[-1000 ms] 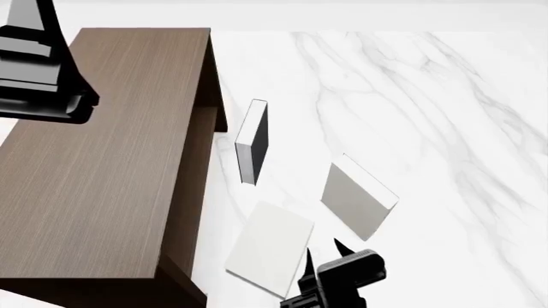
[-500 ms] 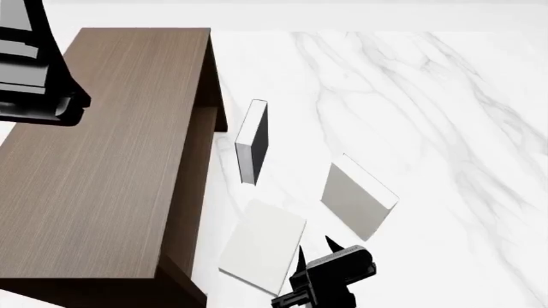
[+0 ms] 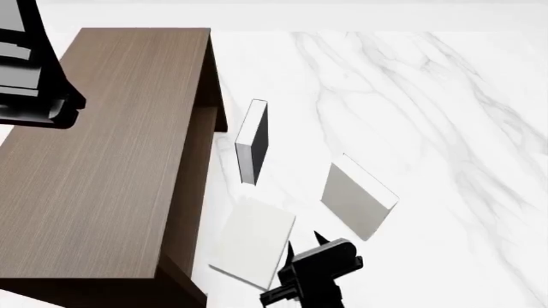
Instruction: Pick up the book on the right and place it under the cabinet shelf.
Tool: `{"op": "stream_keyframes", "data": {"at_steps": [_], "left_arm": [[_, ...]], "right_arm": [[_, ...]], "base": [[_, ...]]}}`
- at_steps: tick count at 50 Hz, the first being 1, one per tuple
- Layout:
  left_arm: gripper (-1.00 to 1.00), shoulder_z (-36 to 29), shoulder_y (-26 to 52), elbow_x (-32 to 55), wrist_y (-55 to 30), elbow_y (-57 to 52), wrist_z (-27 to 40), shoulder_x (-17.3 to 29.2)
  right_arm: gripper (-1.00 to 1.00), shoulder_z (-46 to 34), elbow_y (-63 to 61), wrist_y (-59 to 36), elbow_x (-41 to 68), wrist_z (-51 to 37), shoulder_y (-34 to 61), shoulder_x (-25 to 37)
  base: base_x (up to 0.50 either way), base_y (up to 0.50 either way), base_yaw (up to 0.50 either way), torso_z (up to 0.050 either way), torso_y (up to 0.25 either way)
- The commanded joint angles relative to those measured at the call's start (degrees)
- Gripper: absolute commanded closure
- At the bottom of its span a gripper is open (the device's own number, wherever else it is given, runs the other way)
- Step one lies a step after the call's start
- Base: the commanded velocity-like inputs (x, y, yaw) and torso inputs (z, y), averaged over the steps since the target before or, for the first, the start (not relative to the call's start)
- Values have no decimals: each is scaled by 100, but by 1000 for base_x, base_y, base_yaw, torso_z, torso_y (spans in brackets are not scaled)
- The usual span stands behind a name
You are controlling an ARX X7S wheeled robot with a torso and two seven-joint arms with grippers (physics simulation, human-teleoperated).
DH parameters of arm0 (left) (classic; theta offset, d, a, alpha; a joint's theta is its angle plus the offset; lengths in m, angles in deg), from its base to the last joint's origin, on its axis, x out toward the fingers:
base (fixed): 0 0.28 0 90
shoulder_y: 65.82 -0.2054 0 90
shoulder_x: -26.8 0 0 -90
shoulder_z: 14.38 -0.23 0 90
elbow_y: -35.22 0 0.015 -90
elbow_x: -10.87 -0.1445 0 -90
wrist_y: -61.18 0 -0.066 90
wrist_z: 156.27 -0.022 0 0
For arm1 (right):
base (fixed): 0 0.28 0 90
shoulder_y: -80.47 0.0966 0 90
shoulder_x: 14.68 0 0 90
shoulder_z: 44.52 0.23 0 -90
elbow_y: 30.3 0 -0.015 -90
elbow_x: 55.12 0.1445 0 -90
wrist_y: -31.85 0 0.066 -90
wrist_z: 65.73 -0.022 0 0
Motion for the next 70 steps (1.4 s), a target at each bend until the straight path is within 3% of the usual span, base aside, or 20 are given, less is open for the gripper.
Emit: {"op": "stream_keyframes", "data": {"at_steps": [1,70], "left_arm": [[-100,-34,53,61,22,7,34,47],[-100,55,-162,-14,125,-29,-99,223]], "right_arm": [[-100,-231,400,-126,280,112,140,-178],[-100,-1314,1375,-237,606,-354,1210,-907]], "base": [[0,4,6,0,0],[1,1,3,-1,-3]]}}
